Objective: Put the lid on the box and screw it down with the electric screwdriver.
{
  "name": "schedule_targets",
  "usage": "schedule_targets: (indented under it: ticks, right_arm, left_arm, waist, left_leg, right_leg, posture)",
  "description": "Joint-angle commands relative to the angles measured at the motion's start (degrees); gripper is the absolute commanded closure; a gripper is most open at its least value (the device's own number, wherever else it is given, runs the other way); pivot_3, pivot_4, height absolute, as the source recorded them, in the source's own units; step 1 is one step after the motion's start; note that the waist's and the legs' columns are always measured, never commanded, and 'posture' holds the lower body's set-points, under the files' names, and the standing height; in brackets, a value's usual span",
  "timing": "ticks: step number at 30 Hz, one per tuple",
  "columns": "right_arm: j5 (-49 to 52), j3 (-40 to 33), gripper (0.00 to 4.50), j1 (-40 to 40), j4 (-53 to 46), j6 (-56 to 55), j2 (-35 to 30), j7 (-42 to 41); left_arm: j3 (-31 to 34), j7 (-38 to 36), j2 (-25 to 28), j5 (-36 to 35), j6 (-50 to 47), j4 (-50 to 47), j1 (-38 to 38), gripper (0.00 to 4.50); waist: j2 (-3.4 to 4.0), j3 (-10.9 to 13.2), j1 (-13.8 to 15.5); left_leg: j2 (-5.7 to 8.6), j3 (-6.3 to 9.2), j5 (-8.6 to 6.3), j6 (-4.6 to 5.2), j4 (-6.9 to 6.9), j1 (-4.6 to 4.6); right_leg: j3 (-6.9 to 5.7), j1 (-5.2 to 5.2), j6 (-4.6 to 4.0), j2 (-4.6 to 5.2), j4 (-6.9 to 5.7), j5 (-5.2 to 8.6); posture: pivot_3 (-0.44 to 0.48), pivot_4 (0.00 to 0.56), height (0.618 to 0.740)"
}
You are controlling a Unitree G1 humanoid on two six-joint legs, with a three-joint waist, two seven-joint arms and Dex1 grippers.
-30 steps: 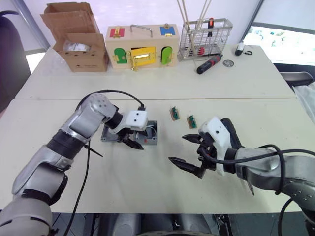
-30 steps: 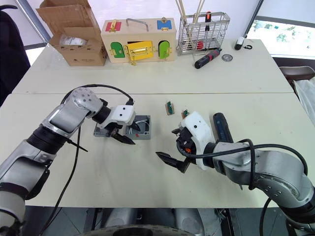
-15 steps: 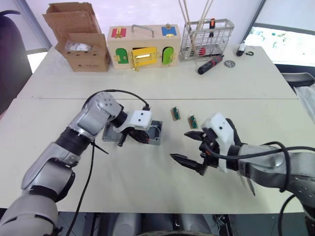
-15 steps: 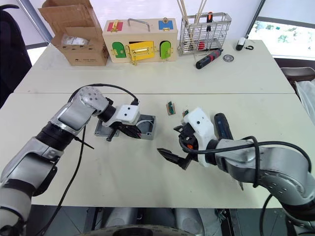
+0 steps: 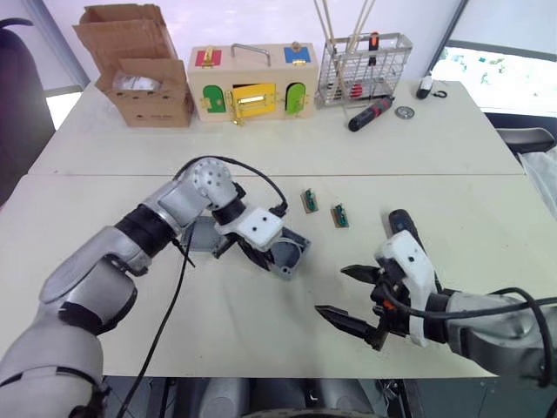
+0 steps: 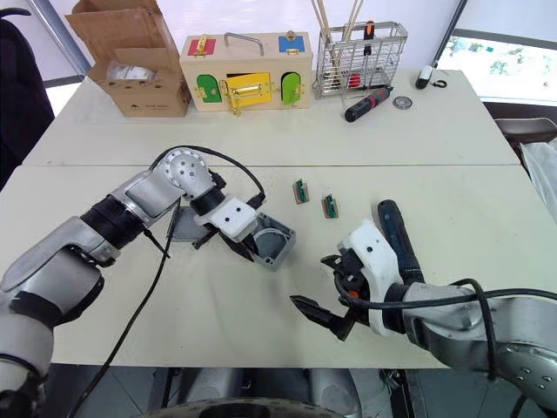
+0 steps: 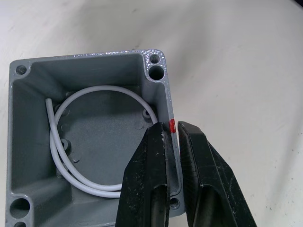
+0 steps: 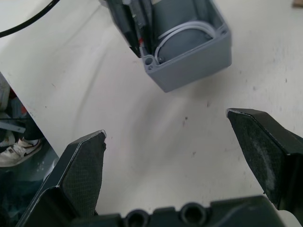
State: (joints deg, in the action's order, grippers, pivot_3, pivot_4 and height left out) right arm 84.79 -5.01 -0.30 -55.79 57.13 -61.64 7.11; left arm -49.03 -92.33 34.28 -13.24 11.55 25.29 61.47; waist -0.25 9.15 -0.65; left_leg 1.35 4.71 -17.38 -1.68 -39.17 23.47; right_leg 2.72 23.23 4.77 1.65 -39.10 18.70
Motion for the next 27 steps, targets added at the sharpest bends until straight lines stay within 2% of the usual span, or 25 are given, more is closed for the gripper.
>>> schedule_targets:
  ticks: [1, 6, 10, 15, 16, 18, 23, 26, 27]
  right_arm:
    - [1.68, -1.27, 0.0, 1.48, -2.79, -3.02, -1.1, 3.05]
    - [1.21, -0.39, 0.0, 3.02, -3.38, -4.92, -1.77, 4.77]
    - [0.52, -0.01, 0.0, 3.33, -3.2, -5.69, -2.32, 4.8]
    - [0.43, 0.72, 0.0, 1.62, -2.53, -6.06, -3.39, 3.5]
    - [0.91, 0.22, 0.0, 1.08, -2.31, -6.17, -3.92, 2.66]
    - [2.26, -1.73, 0.0, 0.1, -1.73, -6.87, -4.94, 0.4]
    - [5.16, -4.54, 0.0, -6.35, 1.61, -9.08, -6.26, -6.65]
    - [-0.9, 2.28, 0.0, -18.74, 6.43, -7.48, -3.8, -15.11]
    - [-3.59, 4.65, 0.0, -22.24, 8.14, -6.69, -2.81, -17.39]
  left_arm:
    - [-1.86, -0.17, -1.26, -2.75, 2.89, 0.44, 2.29, 4.44]
    - [-3.7, -0.17, -2.19, -3.39, 4.19, 1.95, 2.89, 4.44]
    - [-3.89, -0.17, -2.34, -4.13, 4.58, 2.74, 2.86, 2.8]
    - [-1.23, -0.17, -1.3, -3.77, 4.28, 2.07, 2.43, 0.23]
    - [0.3, -0.17, 0.07, -4.73, 2.13, 1.43, 3.13, 0.04]
    - [3.96, -0.17, 2.87, -7.6, -2.27, 0.31, 4.74, 0.04]
    - [18.23, 2.86, 7.74, -11.45, -22.27, -2.22, 6.09, 0.04]
    - [26.87, 18.44, 11.13, -10.32, -39.95, -5.46, 2.73, 0.04]
    - [26.71, 22.83, 12.59, -7.34, -47.81, -6.81, 2.31, 0.04]
  waist:
    - [0.0, 0.0, -0.07]
    - [-0.01, 0.0, -0.15]
    - [-0.01, 0.0, -0.13]
    - [-0.01, 0.0, -0.16]
    - [-0.01, 0.0, -0.17]
    - [-0.05, 0.03, -0.27]
    - [-0.06, 0.04, -0.45]
    - [-0.03, 0.02, -0.79]
    - [-0.01, 0.02, -0.86]
  left_leg:
    - [0.0, 0.01, 0.0, 0.0, 0.0, 0.0]
    - [-0.01, 0.01, 0.0, 0.0, 0.0, -0.01]
    - [0.0, 0.0, 0.0, 0.0, -0.01, -0.01]
    - [0.0, 0.0, 0.0, 0.01, -0.01, -0.01]
    - [0.0, 0.0, 0.0, 0.01, -0.01, -0.01]
    - [-0.01, 0.0, 0.0, 0.01, -0.01, -0.01]
    - [-0.03, 0.01, 0.0, 0.01, -0.02, -0.03]
    - [-0.04, 0.01, -0.01, 0.03, -0.01, -0.09]
    - [-0.04, -0.01, -0.01, 0.03, 0.0, -0.14]
  right_leg:
    - [-0.01, 0.0, 0.0, -0.02, 0.0, 0.0]
    - [0.0, 0.0, 0.0, -0.06, -0.01, 0.0]
    - [0.0, 0.0, 0.0, -0.08, -0.01, 0.0]
    - [0.0, -0.01, 0.0, -0.08, -0.01, 0.0]
    - [0.0, -0.01, 0.0, -0.08, -0.01, 0.0]
    - [0.0, 0.0, 0.0, -0.09, -0.01, 0.0]
    - [-0.03, 0.0, 0.01, -0.13, -0.04, 0.0]
    - [-0.06, -0.04, 0.02, -0.12, -0.04, 0.01]
    - [-0.05, -0.04, 0.02, -0.12, -0.05, 0.01]
  posture:
    - [0.0, 0.15, 0.74]
    - [0.0, 0.15, 0.74]
    - [0.0, 0.15, 0.74]
    - [0.0, 0.15, 0.74]
    - [0.0, 0.15, 0.74]
    - [0.0, 0.15, 0.74]
    - [0.0, 0.15, 0.74]
    - [0.0, 0.15, 0.74]
    - [0.0, 0.15, 0.74]
